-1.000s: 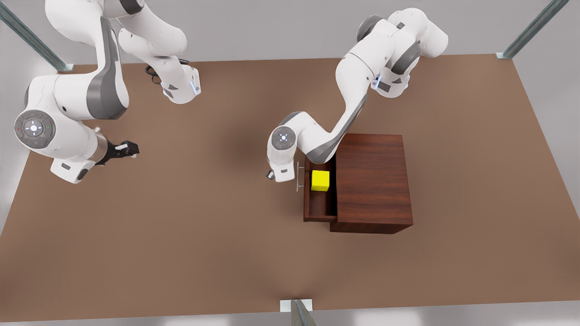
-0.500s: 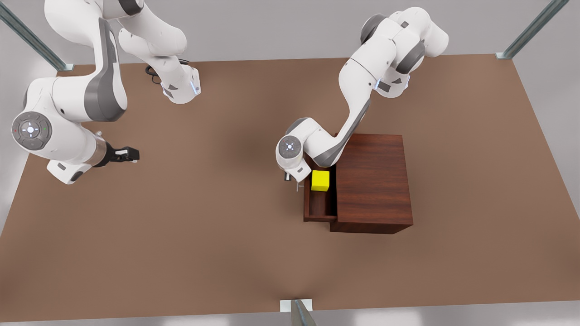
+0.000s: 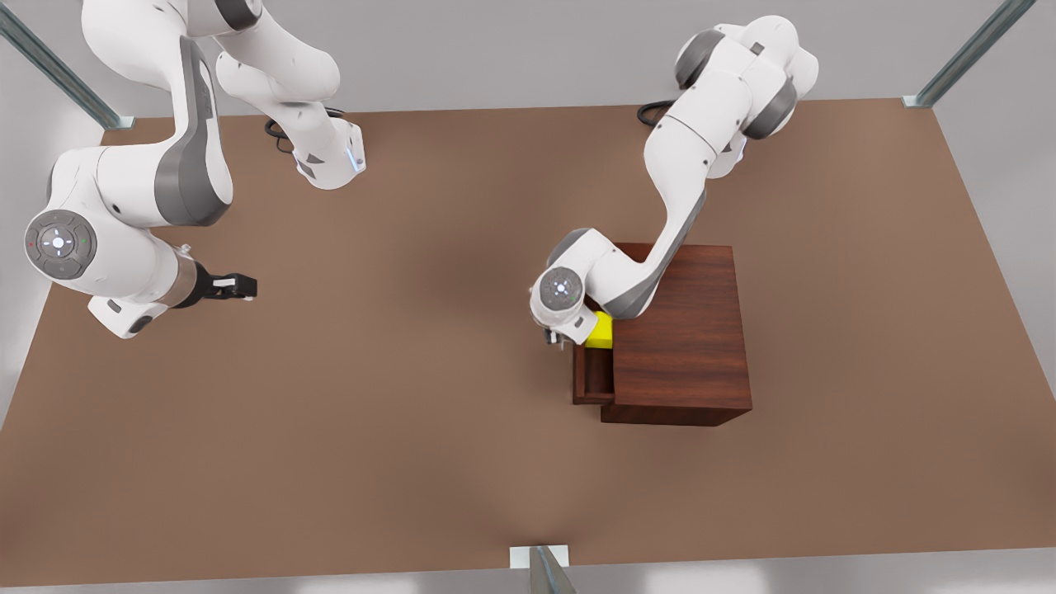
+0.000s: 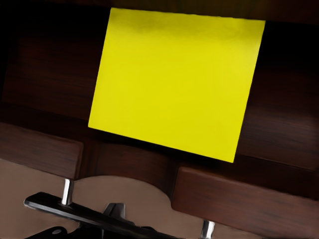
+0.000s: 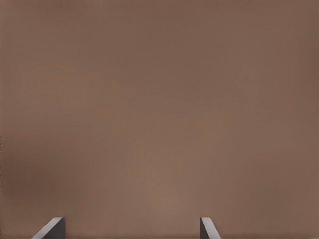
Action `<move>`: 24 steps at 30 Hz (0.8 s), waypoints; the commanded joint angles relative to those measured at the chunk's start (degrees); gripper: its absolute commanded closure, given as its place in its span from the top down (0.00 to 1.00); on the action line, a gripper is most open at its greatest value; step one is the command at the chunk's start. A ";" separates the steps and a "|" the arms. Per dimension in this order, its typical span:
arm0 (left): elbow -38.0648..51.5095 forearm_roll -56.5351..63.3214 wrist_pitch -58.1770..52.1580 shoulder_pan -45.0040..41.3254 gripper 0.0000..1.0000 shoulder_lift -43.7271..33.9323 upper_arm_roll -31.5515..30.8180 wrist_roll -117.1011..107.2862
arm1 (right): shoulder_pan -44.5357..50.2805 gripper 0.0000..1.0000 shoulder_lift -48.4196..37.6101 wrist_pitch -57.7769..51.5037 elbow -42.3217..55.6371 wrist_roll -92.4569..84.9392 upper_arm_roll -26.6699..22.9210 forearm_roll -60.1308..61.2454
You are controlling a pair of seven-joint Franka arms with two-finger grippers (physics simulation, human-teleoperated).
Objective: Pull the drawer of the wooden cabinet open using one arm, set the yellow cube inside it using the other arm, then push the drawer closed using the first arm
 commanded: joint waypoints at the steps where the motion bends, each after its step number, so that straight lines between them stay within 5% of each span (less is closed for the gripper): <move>1: 0.03 0.63 -2.41 0.94 0.21 -0.14 -0.28 -4.45 | 0.01 1.00 -0.06 0.02 0.03 2.48 0.04 0.46; 24: -2.87 3.09 -6.02 7.00 0.21 -2.78 -2.56 -1.19 | 0.36 1.00 0.03 0.19 0.03 2.48 0.04 1.17</move>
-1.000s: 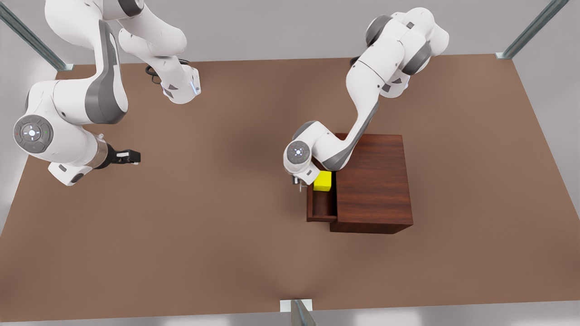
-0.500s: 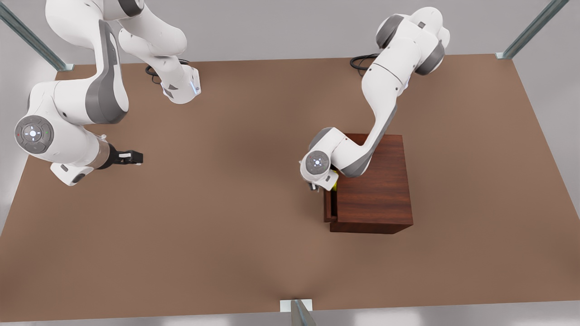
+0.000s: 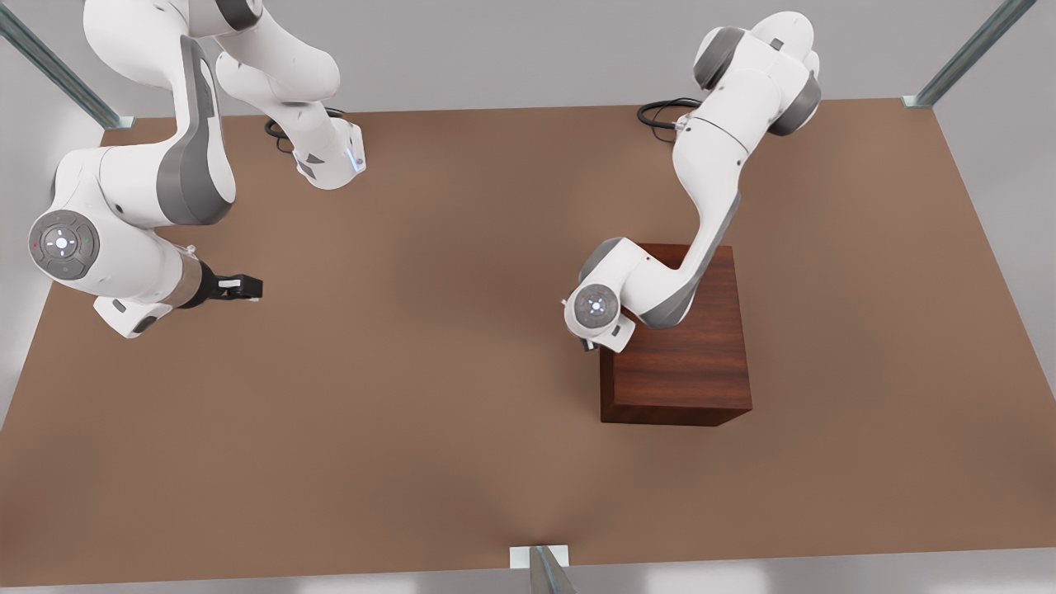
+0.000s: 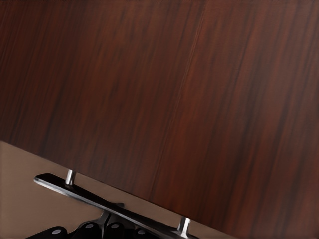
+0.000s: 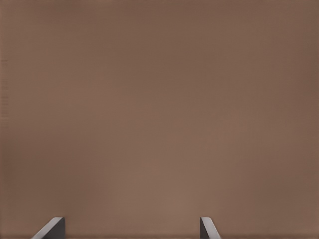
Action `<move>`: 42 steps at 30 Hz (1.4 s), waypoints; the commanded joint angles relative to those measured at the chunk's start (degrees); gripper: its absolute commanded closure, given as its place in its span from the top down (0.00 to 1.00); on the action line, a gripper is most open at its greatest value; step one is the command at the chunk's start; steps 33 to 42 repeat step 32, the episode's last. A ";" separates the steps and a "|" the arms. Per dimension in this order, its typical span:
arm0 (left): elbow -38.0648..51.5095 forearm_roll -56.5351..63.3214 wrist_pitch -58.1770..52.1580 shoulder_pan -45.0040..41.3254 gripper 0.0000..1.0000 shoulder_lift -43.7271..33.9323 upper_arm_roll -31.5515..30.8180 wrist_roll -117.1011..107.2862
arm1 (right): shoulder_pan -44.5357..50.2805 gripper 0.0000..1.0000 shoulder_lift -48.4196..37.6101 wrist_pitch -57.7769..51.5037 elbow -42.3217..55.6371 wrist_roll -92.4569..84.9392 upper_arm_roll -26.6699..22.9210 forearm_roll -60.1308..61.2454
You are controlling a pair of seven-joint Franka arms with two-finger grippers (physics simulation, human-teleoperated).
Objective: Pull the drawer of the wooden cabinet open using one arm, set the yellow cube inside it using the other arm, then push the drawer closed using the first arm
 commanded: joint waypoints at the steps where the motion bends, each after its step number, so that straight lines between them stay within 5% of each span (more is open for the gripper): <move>1: 0.07 0.47 -0.41 0.38 0.21 -0.07 -0.29 0.15 | 0.03 1.00 -0.06 -0.01 0.03 0.66 -0.04 0.02; 3: 0.07 0.82 -0.24 0.82 0.21 -0.07 -0.64 0.15 | 0.03 1.00 -0.06 -0.01 0.03 0.66 -0.04 0.02; 4: 0.25 0.82 0.55 1.17 0.49 -0.07 -2.14 0.15 | -0.05 1.00 -0.06 -0.01 0.03 0.66 0.05 0.11; 5: 0.77 0.82 0.99 1.17 1.00 -0.07 -3.02 -1.08 | -0.05 1.00 -0.06 -0.01 0.03 0.66 0.05 0.11; 7: 5.42 0.12 -2.60 3.02 1.00 -0.07 -6.00 -0.21 | -0.05 1.00 -0.06 -0.01 0.03 0.66 0.05 0.02; 9: 17.99 -3.31 -22.80 9.68 1.00 -0.07 -11.18 16.56 | -0.05 1.00 -0.06 -0.10 0.03 0.66 0.05 0.11; 11: 30.56 -2.78 -43.99 21.38 1.00 -3.05 -21.47 57.92 | -0.05 1.00 -0.06 -0.10 0.03 0.66 0.05 0.29; 13: 30.66 11.44 -49.54 23.50 1.00 -6.13 -21.83 104.87 | -0.05 1.00 -0.06 -0.10 0.03 0.66 0.05 0.37; 14: 24.88 14.71 -46.57 24.37 1.00 -12.36 -17.80 129.99 | -0.05 1.00 -0.06 -0.10 0.03 0.66 0.05 0.38; 15: 7.56 10.94 -33.39 22.44 1.00 -25.02 -1.72 158.14 | -0.05 1.00 -0.06 -0.10 0.03 0.66 0.05 0.38; 17: 4.46 18.06 -26.34 22.97 1.00 -25.30 2.08 186.12 | -0.05 1.00 -0.06 -0.10 0.03 0.66 0.05 0.38; 18: 4.46 15.24 -27.04 22.71 1.00 -25.56 2.08 184.81 | -0.05 1.00 0.02 -0.10 0.03 0.66 0.05 0.29; 21: 4.73 -1.55 -30.03 20.51 1.00 -28.90 2.69 132.35 | -0.05 1.00 -0.06 -0.10 0.03 0.66 0.05 0.38; 27: 6.57 -1.46 -38.38 20.24 1.00 -28.72 1.64 130.58 | -0.41 1.00 -1.12 2.10 -2.26 0.57 0.05 0.90; 42: 6.49 -1.20 -38.47 20.59 1.00 -28.64 0.59 130.75 | 0.21 1.00 -1.64 2.10 -0.77 0.75 0.22 0.55</move>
